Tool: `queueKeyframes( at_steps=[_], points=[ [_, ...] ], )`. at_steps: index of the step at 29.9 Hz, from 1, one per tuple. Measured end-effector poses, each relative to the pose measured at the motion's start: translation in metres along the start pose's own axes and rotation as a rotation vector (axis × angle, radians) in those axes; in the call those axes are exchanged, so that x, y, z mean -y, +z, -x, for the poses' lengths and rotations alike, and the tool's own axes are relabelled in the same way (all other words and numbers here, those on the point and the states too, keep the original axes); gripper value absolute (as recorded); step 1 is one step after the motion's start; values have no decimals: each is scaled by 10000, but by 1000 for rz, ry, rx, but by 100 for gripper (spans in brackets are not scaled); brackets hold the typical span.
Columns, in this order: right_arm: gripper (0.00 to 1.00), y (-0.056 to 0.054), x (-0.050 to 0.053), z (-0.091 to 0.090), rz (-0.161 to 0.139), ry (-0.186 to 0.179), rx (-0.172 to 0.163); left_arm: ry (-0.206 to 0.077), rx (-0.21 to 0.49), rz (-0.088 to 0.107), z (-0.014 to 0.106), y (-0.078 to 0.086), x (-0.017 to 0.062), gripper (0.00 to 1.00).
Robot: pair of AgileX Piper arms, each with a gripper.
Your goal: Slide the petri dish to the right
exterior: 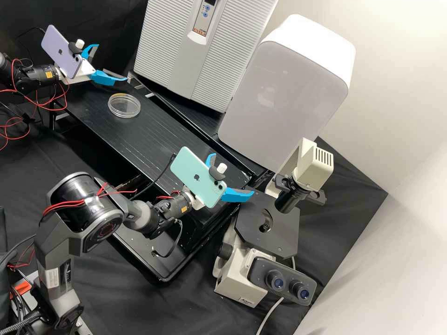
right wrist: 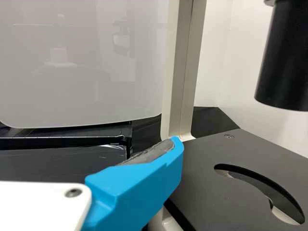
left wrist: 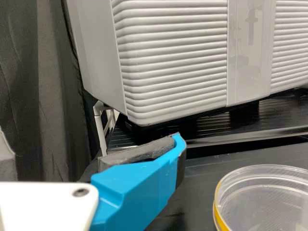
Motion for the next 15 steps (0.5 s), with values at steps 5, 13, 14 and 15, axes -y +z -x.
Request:
queueKeyframes(
  at_steps=[5, 13, 14, 15],
  points=[
    [100, 0, 0, 0, 0, 0, 0, 0, 0, 0, 0, 0, 0, 100],
    [100, 6, 6, 10, 0, 0, 0, 0, 0, 0, 0, 0, 0, 100],
    [100, 10, 17, 27, 0, -4, 2, 0, 0, 0, 0, 0, 0, 100],
    [100, 5, 22, 43, 0, -6, 0, 0, 0, 0, 0, 0, 0, 100]
  ],
)
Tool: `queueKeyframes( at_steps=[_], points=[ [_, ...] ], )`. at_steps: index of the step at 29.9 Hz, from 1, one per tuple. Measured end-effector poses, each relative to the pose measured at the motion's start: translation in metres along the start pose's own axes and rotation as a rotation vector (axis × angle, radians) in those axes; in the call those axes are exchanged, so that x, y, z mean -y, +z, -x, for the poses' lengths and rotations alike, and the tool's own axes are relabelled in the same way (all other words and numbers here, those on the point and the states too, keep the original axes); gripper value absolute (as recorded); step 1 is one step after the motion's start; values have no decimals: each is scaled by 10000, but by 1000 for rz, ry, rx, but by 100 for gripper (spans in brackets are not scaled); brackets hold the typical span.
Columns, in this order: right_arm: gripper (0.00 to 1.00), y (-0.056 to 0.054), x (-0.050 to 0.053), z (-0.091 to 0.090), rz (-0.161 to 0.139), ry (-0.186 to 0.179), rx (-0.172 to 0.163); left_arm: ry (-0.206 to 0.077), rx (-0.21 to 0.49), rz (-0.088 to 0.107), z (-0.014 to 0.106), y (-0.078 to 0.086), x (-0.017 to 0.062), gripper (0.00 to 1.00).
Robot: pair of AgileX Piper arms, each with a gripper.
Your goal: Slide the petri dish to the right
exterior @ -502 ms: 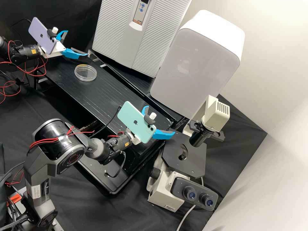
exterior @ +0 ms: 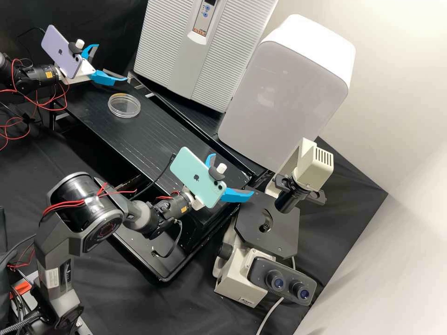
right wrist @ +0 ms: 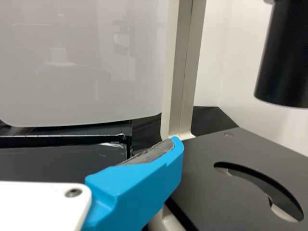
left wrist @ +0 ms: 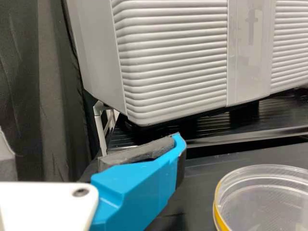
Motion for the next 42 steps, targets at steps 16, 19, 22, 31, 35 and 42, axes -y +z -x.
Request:
queueKeyframes(
  at_steps=[16, 19, 22, 31, 35, 42],
  points=[
    [100, -806, 192, 384, -21, -57, -265, 0, 0, 0, 0, 0, 0, 100],
    [100, -981, 284, 424, -26, -71, -294, 0, 0, 0, 0, 0, 0, 100],
    [100, -1154, 376, 473, -18, -84, -326, 0, 0, 0, 0, 0, 0, 100],
    [100, -1449, 743, 530, 21, -162, -341, 0, 0, 0, 0, 0, 0, 100],
    [100, -1496, 905, 553, 68, -213, -333, 0, 0, 0, 0, 0, 0, 100],
    [100, -1709, 1059, 590, 132, -230, -390, 0, 0, 0, 0, 0, 0, 100]
  ],
)
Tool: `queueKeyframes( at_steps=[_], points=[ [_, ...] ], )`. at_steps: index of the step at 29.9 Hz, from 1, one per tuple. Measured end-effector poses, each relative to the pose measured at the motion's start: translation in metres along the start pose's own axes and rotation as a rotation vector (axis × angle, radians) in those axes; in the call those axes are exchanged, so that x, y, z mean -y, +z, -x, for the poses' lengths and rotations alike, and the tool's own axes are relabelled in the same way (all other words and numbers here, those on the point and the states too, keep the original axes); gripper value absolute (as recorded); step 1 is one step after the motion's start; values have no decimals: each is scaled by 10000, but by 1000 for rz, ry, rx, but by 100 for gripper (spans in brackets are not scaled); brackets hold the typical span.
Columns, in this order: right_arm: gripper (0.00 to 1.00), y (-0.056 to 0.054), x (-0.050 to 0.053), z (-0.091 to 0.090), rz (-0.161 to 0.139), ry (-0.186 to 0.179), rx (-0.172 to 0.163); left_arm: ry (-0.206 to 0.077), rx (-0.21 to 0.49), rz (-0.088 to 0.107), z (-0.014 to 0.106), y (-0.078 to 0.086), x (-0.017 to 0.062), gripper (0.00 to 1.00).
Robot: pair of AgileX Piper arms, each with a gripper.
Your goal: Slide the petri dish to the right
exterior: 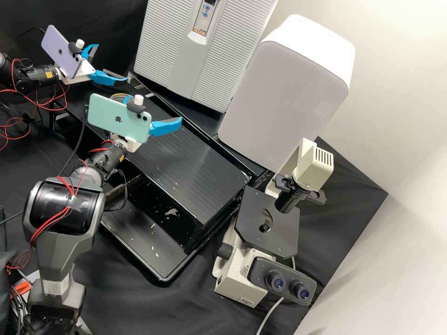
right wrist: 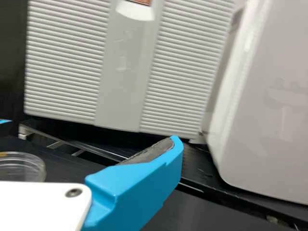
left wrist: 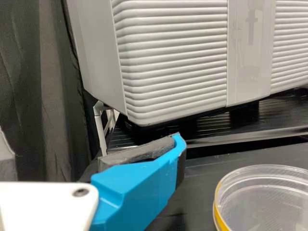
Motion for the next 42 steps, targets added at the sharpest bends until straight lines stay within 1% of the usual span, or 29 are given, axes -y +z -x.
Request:
queueKeyframes(
  at_steps=[2, 5, 9, 12, 15, 18, 19, 22, 24, 26, 29, 34, 38, 42],
  points=[
    [100, -44, 31, -33, 15, -5, -4, 0, 0, 0, 0, 0, 0, 100],
    [100, -108, 71, -59, 17, -14, -6, 0, 0, 0, 0, 0, 0, 100],
    [100, -195, 112, -81, 24, -34, -25, 0, 0, 0, 0, 0, 0, 100],
    [100, -214, 132, -104, 24, -57, -24, 0, 0, 0, 0, 0, 0, 100],
    [100, -191, 197, -128, 19, -85, -13, 0, 0, 0, 0, 0, 0, 100],
    [100, -167, 283, -150, -27, -130, 0, 0, 0, 0, 0, 0, 0, 100],
    [100, -160, 306, -154, -38, -142, 3, 0, 0, 0, 0, 0, 0, 100],
    [100, -128, 391, -174, -70, -170, 13, 0, 0, 0, 0, 0, 0, 100],
    [100, -107, 441, -192, -79, -183, 23, 0, 0, 0, 0, 0, 0, 100],
    [100, -82, 498, -207, -80, -203, 35, 0, 0, 0, 0, 0, 0, 100],
    [100, -72, 574, -228, -74, -221, 40, 0, 0, 0, 0, 0, 0, 100],
    [100, -77, 609, -273, -72, -225, 40, 0, 0, 0, 0, 0, 0, 100],
    [100, -88, 664, -342, -73, -242, 45, 0, 0, 0, 0, 0, 0, 100],
    [100, -94, 689, -404, -72, -238, 45, 0, 0, 0, 0, 0, 0, 100]
  ],
)
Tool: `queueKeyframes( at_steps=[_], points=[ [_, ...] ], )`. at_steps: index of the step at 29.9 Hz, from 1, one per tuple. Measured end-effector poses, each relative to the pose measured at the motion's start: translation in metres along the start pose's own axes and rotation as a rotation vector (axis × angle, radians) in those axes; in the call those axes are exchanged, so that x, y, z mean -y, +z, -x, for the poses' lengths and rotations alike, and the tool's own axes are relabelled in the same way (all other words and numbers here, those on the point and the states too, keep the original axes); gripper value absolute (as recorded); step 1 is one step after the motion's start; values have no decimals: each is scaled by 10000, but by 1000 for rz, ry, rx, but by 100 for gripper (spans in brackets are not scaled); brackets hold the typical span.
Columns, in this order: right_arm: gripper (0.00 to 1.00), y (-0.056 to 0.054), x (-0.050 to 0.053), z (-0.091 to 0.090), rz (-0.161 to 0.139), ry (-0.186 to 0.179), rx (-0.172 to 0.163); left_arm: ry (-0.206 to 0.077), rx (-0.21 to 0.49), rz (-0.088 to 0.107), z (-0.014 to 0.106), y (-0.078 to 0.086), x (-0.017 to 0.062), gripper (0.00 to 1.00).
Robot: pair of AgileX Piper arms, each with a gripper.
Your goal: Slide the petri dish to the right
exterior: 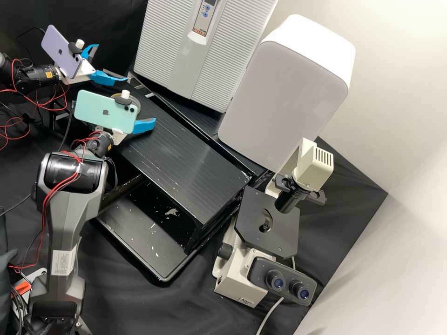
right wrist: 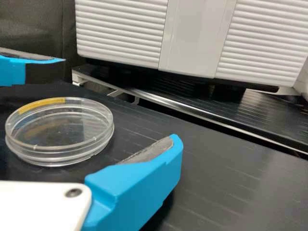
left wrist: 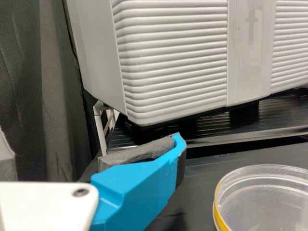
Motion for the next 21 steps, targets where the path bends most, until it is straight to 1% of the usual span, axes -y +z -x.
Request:
queueKeyframes(
  at_steps=[4, 7, 10, 11, 12, 21],
  points=[
    [100, 17, -8, -45, 0, 2, 7, 0, 0, 0, 0, 0, 0, 100],
    [100, 10, -22, -80, -3, 4, 8, 0, 0, 0, 0, 0, 0, 100],
    [100, 5, -35, -116, 5, -2, 11, 0, 0, 0, 0, 0, 0, 100],
    [100, 0, -45, -129, 8, 2, 10, 0, 0, 0, 0, 0, 0, 100],
    [100, 5, -35, -139, 13, 1, 12, 0, 0, 0, 0, 0, 0, 100],
    [100, 8, -12, -186, 14, 0, 14, 0, 0, 0, 0, 0, 0, 100]
  ],
)
